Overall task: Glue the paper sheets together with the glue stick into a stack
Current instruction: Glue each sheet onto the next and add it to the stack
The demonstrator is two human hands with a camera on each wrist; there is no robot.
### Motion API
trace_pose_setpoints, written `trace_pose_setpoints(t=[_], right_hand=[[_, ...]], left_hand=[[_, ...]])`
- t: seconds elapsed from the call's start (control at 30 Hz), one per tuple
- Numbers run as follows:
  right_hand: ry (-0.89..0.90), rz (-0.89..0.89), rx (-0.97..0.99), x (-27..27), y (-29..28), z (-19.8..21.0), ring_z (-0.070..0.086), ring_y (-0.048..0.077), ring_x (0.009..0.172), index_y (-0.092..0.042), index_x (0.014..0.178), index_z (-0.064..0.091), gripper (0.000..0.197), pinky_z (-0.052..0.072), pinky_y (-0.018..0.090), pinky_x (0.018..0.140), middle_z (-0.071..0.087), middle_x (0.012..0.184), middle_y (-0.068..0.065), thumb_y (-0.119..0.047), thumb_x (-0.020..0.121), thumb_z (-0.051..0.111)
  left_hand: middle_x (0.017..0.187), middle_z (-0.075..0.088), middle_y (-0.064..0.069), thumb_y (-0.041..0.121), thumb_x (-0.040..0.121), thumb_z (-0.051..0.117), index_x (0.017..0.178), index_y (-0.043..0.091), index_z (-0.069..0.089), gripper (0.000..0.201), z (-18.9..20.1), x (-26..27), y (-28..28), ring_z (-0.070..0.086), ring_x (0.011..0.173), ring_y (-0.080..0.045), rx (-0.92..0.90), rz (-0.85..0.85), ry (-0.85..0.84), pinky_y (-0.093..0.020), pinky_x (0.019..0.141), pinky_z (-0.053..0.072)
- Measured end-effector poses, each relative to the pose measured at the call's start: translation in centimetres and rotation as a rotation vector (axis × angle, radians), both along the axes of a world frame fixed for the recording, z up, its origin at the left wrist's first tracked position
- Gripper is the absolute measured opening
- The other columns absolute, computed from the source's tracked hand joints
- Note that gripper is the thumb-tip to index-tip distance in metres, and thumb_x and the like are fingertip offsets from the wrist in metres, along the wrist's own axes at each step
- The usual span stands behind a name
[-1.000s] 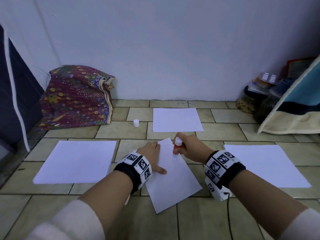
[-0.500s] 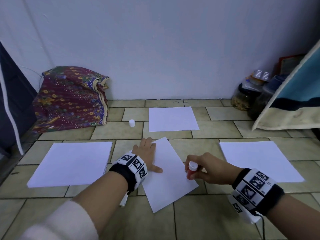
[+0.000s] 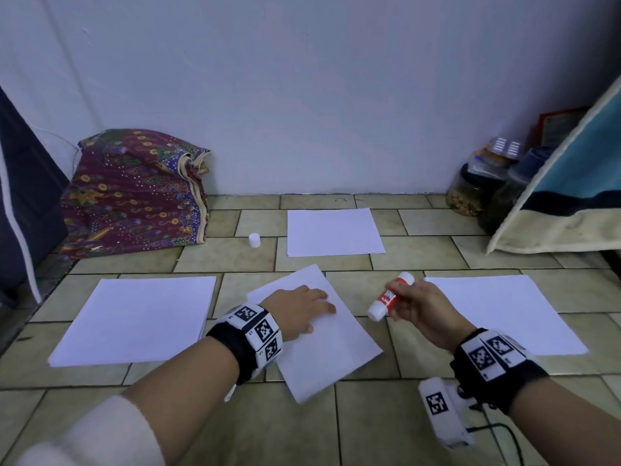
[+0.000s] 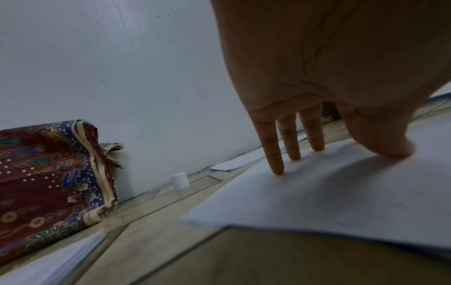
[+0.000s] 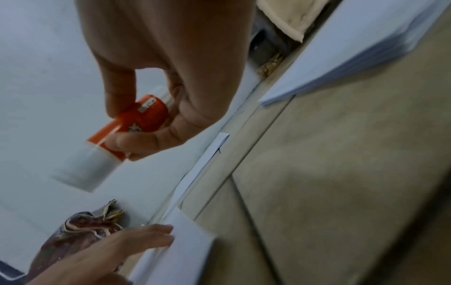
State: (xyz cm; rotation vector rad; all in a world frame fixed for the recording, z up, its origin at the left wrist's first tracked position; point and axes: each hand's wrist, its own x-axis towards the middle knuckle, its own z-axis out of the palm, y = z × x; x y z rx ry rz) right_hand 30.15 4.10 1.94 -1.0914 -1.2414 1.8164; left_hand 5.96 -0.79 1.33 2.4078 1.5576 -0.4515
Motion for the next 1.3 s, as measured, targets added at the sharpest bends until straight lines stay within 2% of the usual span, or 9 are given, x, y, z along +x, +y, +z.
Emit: trace_pose_setpoints(t=[0.13,0.27,0.37,0.47,0.57,0.7,0.83,1.1,1.3], right_hand=[[0.030,-0.091,-0.060,-1.2,0.8,0.2,0.058,0.015,0.050,0.002,0.085,0.058,0.016,0.051,0.021,0.051,0.064,0.069,0.011,-0.009,0.095,0.050],[-0.062,-0.151,-0.036,-2.3,1.9,0.2,0.062,0.015,0.052,0.001,0.090,0.057,0.013,0.054,0.021,0.053,0.065,0.073,0.014,-0.012,0.093,0.058],[-0.202,-0.157,0.074,-3.2,2.8,0.4,0.063,0.014,0.053,-0.001,0.088,0.059,0.011,0.054,0.021,0.054,0.066,0.076,0.014,-0.011,0.092,0.060],[-0.383,-0.154,0.232,-4.5,3.7,0.3,0.064,0.019,0.062,-0.004,0.090,0.058,0.010,0.057,0.029,0.063,0.065,0.085,0.015,-0.012,0.090,0.064],[-0.561,-0.108,0.432,-6.3,4.4,0.3,0.065,0.024,0.075,-0.008,0.094,0.059,0.016,0.058,0.037,0.072,0.065,0.089,0.010,-0.015,0.085,0.070],[-0.717,0.041,0.603,-8.9,4.4,0.4,0.061,0.022,0.080,-0.010,0.095,0.057,0.015,0.049,0.029,0.073,0.064,0.088,0.005,-0.011,0.084,0.067],[-0.883,0.161,0.671,-9.5,4.3,0.3,0.054,0.019,0.077,-0.009,0.097,0.052,0.014,0.038,0.023,0.062,0.061,0.089,0.007,-0.011,0.088,0.062],[-0.953,0.357,0.739,-7.4,3.7,1.1,0.058,0.024,0.084,-0.011,0.099,0.053,0.018,0.044,0.028,0.069,0.064,0.093,0.007,-0.012,0.086,0.065],[-0.916,0.434,0.766,-4.5,1.8,1.2,0.057,0.010,0.070,-0.012,0.094,0.054,0.013,0.044,0.015,0.058,0.063,0.079,-0.006,-0.007,0.086,0.063]], left_hand=[[0.145,0.029,-0.001,0.045,0.094,0.051,0.144,0.023,0.033,0.058,0.6,-0.2,-0.1,0.031,0.132,-0.019,0.037,0.085,0.018,-0.039,0.095,0.044],[0.149,0.021,-0.006,0.034,0.094,0.052,0.138,0.002,0.035,0.057,-0.1,0.4,-0.4,0.027,0.134,-0.022,0.108,0.146,-0.036,-0.037,0.098,0.042],[0.154,0.018,-0.005,0.019,0.097,0.045,0.142,0.005,0.031,0.049,-0.5,0.6,-0.3,0.026,0.135,-0.023,0.079,0.148,-0.082,-0.040,0.100,0.041],[0.155,0.022,-0.003,0.041,0.095,0.050,0.146,0.009,0.027,0.065,-0.5,0.6,0.2,0.026,0.137,-0.021,0.016,0.171,-0.048,-0.040,0.105,0.037],[0.144,0.034,-0.005,0.058,0.078,0.067,0.142,0.013,0.031,0.087,-0.4,1.0,0.8,0.034,0.130,-0.022,-0.007,0.207,-0.020,-0.041,0.099,0.041],[0.141,0.032,-0.007,0.054,0.075,0.073,0.144,0.015,0.028,0.090,-0.2,1.7,1.1,0.032,0.130,-0.024,-0.054,0.246,0.016,-0.045,0.096,0.044],[0.144,0.030,-0.006,0.052,0.075,0.073,0.145,0.016,0.028,0.091,-0.1,1.8,1.1,0.030,0.133,-0.023,-0.069,0.273,0.012,-0.045,0.097,0.044],[0.144,0.030,-0.005,0.054,0.074,0.073,0.144,0.018,0.029,0.090,-0.4,1.5,1.0,0.028,0.133,-0.023,-0.055,0.273,-0.008,-0.045,0.092,0.045],[0.143,0.031,-0.004,0.056,0.073,0.072,0.145,0.018,0.026,0.094,-0.7,1.3,1.0,0.029,0.132,-0.022,-0.026,0.258,-0.011,-0.046,0.094,0.046]])
